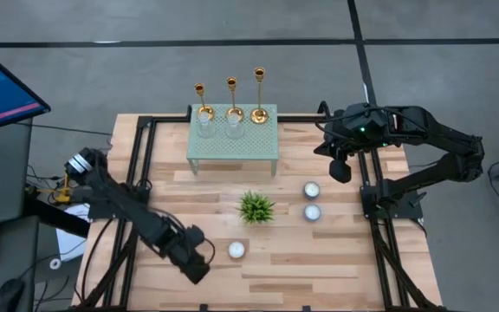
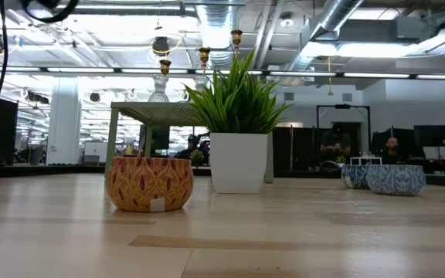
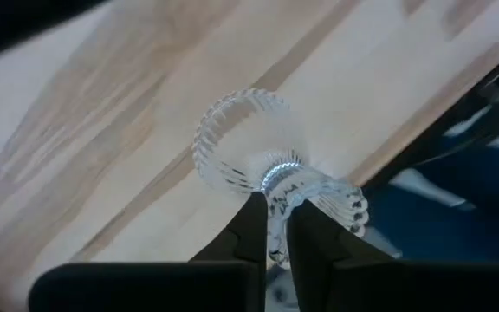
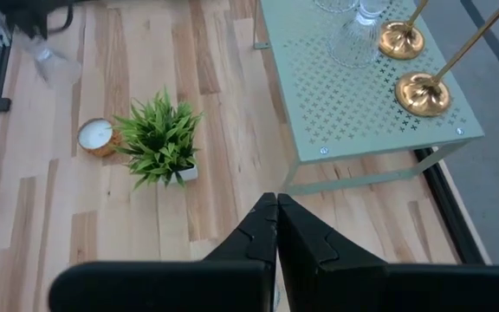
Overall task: Pick & Place candle stick holders
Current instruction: Put the glass candle holder on the shelf aligned with the other glass candle holders
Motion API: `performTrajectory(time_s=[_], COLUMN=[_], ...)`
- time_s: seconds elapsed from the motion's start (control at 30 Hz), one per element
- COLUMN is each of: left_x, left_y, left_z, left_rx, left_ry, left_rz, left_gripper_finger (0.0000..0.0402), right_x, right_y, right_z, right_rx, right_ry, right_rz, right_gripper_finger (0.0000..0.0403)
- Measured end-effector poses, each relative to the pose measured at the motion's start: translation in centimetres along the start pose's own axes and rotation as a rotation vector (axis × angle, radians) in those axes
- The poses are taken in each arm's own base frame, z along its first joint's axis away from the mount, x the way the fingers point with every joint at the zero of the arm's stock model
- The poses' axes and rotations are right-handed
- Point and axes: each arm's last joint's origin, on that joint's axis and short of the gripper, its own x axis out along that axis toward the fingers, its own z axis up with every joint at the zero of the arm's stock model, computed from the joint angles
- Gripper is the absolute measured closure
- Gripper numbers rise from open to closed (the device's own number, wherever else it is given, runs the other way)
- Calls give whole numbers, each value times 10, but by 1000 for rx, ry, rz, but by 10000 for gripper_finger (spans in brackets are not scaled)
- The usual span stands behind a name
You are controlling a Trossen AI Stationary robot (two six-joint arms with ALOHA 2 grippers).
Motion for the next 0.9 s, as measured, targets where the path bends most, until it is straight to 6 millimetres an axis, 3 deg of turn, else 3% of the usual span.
performTrajectory(time_s=[0.2,0.43,0.63,0.9], left_x=[-65,-130,-151,-148], left_y=[24,66,78,70], left_z=[26,58,93,149], left_rx=[-237,-608,-778,-935], left_ry=[-118,-510,-728,-838], left_rz=[-170,-390,-521,-692], left_gripper_finger=[378,378,378,378], right_x=[0,0,0,0], right_y=[-3,-10,-14,-20], right_z=[0,2,4,4], right_rx=[-25,-42,-33,-31], right_ry=[0,-13,-35,-31], right_rz=[-22,-86,-103,-124], right_gripper_finger=[403,403,403,403])
